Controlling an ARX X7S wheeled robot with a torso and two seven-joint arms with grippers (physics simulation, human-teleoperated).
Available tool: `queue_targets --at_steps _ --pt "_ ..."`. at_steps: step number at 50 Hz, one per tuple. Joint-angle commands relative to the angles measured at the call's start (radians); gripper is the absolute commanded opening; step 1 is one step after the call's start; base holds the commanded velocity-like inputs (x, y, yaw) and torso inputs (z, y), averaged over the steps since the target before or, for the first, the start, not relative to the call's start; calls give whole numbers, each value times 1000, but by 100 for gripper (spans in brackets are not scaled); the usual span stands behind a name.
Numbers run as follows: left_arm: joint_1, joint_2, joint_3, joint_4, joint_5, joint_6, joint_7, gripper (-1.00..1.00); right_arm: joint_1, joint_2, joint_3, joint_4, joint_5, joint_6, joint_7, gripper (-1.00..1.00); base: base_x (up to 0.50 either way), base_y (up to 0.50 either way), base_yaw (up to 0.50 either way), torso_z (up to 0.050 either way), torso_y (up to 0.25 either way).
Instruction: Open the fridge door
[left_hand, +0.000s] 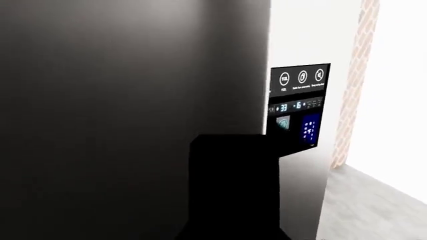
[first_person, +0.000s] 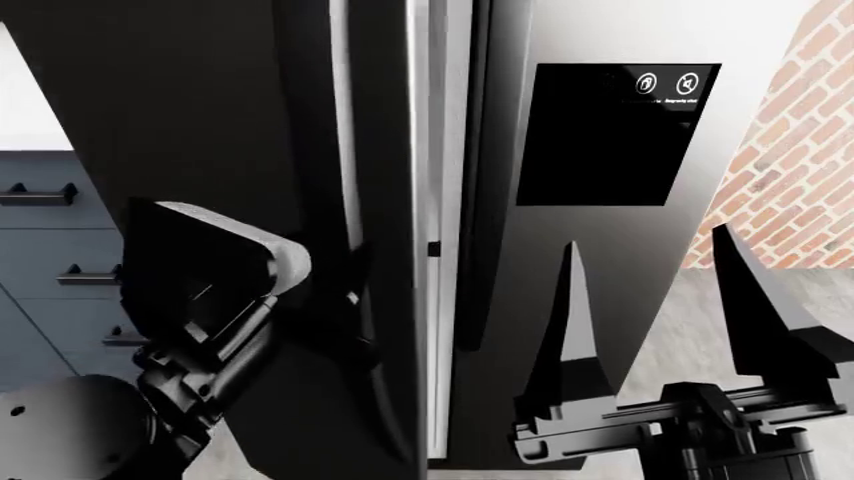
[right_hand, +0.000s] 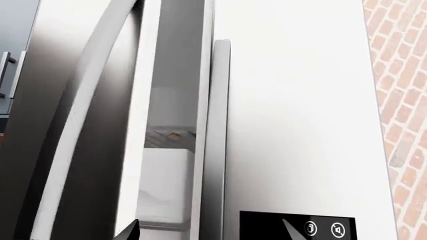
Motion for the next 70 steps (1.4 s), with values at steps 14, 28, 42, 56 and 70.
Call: queue_targets --at_steps 14,28,42,56,70 --pt "466 -299 -751 123 201 196 -158 -100 12 2 -20 15 4 -15 9 100 0 3 6 2 5" --pt "850 -178 -1329 190 144 84 -90 -100 16 0 -27 18 3 -16 10 100 2 4 6 3 4" --pt "1062 -19 -1702 181 186 -5 69 100 21 2 -33 17 4 -18 14 100 1 1 1 1 0" --pt "1172 214 -1892 101 332 68 340 100 29 1 -39 12 5 -11 19 100 0 0 0 1 0" --pt "1170 470 -2057 -143 315 355 896 100 36 -4 -50 12 1 -9 19 100 0 0 0 1 0"
